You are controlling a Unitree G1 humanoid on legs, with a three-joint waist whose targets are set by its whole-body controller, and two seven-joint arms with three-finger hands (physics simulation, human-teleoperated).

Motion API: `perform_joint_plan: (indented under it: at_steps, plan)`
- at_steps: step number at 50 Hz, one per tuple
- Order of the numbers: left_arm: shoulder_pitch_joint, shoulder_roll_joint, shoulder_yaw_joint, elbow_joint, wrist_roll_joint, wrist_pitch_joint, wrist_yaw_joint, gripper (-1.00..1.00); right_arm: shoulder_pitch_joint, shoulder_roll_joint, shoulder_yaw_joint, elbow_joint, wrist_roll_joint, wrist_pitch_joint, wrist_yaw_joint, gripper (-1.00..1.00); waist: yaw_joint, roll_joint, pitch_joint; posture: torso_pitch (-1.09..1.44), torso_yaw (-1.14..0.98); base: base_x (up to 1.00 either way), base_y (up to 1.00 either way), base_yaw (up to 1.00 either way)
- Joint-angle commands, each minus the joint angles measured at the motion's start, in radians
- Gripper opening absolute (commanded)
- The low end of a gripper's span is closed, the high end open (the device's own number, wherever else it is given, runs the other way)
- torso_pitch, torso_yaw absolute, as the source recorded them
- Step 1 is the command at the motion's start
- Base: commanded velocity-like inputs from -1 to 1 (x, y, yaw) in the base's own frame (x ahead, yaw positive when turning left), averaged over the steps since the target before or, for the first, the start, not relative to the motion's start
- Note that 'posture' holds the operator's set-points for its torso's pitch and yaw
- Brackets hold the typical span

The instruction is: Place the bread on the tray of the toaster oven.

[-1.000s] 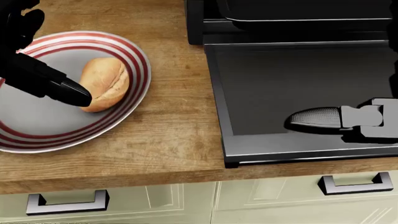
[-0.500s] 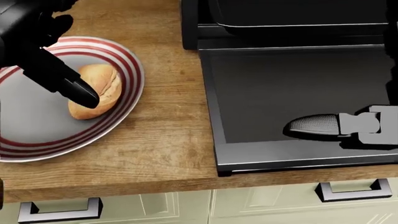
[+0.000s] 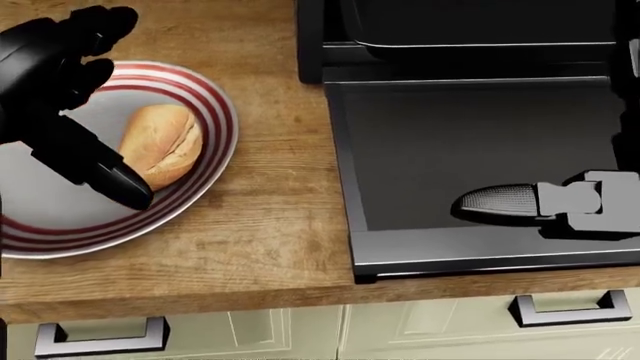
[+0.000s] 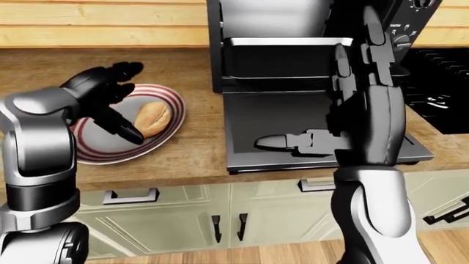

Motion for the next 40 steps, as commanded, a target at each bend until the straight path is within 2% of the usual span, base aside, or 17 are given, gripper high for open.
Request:
perform_joint_plan:
  at_steps: [1,10,11,21,26,31,40]
  plan:
    - [-0.031,0.006,0.010,-0.023,0.002,-0.026,0.013,1.00,-0.016,-0.007,-0.009,-0.024,-0.001,-0.030,0.002,1.00,-0.001,0.002,-0.023,0.00,0.00,0.00,0.00,0.00]
    - [-0.038,0.003,0.013,0.021,-0.014,-0.055,0.035,1.00,-0.020,-0.013,-0.014,-0.021,0.002,-0.029,0.003,1.00,0.000,0.000,-0.025,0.00,0.00,0.00,0.00,0.00]
    - [-0.039,0.001,0.010,0.022,-0.015,-0.055,0.036,0.91,-0.023,-0.011,-0.013,-0.016,0.003,-0.031,0.002,1.00,0.000,0.000,-0.025,0.00,0.00,0.00,0.00,0.00]
    - [-0.037,-0.016,0.001,0.055,-0.031,-0.080,0.058,0.83,-0.022,-0.019,-0.022,-0.024,0.016,-0.023,0.000,1.00,0.002,-0.002,-0.027,0.00,0.00,0.00,0.00,0.00]
    - [-0.037,-0.017,0.000,0.065,-0.030,-0.087,0.060,0.71,-0.014,-0.019,-0.028,-0.029,0.020,-0.025,-0.001,1.00,0.003,-0.003,-0.029,0.00,0.00,0.00,0.00,0.00]
    - [-0.036,-0.023,-0.004,0.063,-0.027,-0.087,0.056,0.67,-0.021,-0.016,-0.013,-0.020,0.009,-0.032,-0.008,1.00,0.002,-0.003,-0.029,0.00,0.00,0.00,0.00,0.00]
    - [-0.043,-0.029,-0.009,0.074,-0.020,-0.093,0.054,0.52,0.002,-0.014,-0.037,-0.041,0.024,-0.031,-0.001,1.00,0.003,-0.003,-0.031,0.00,0.00,0.00,0.00,0.00]
